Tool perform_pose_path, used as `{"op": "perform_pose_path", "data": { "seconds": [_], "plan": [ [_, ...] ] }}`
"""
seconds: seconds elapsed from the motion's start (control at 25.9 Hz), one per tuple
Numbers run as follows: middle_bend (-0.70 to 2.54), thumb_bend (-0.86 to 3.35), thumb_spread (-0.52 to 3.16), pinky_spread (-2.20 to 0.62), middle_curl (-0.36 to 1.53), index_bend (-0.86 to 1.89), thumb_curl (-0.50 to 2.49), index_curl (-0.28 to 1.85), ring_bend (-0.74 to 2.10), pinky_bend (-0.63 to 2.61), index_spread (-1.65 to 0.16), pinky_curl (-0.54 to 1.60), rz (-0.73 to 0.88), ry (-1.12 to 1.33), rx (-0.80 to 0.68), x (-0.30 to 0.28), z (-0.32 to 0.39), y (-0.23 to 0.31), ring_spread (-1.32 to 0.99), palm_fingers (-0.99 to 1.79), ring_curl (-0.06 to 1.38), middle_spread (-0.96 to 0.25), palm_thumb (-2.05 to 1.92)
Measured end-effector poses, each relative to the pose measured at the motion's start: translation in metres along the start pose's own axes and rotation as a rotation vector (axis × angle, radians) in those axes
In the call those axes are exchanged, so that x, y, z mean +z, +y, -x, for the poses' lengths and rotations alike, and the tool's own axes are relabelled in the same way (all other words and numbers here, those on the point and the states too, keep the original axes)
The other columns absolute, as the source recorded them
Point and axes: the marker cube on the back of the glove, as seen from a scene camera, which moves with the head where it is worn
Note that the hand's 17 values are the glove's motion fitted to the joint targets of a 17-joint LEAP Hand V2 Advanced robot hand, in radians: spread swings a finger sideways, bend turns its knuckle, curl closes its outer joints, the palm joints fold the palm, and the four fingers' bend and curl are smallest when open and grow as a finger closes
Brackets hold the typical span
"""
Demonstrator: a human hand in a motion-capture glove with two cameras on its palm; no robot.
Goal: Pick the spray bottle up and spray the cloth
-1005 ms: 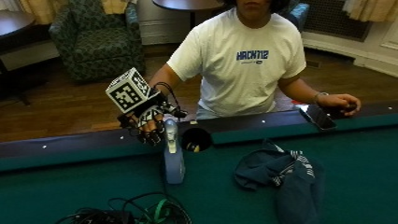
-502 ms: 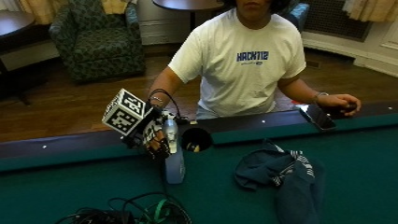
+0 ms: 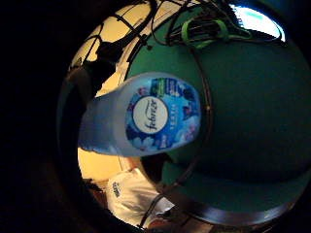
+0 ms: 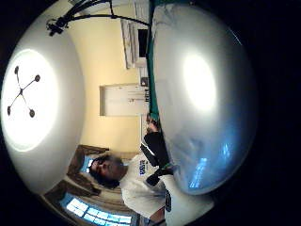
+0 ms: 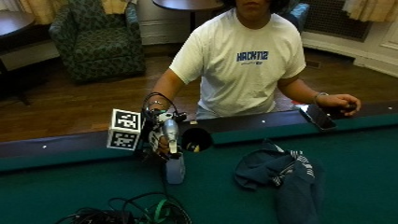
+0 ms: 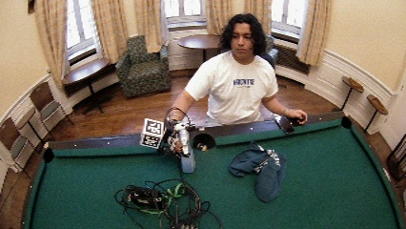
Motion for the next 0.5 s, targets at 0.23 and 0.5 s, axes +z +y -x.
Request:
{"op": "perform_pose_path", "data": {
  "seconds": [0.23, 0.5],
  "plan": [
    [0.43, -0.02, 0.89, 0.06, 0.44, 0.22, 0.34, 0.29, 0.52, 0.09, -0.30, 0.24, 0.003, -0.121, -0.050, 0.007, -0.006, -0.008, -0.19, 1.04, 0.33, -0.19, 0.52],
    [0.48, -0.02, 0.87, -0.15, 0.48, 0.11, 0.35, 0.29, 0.63, 0.34, -0.30, 0.33, -0.125, -0.203, -0.093, 0.012, -0.013, -0.013, -0.20, 1.28, 0.39, -0.21, 0.57]
  ]
}}
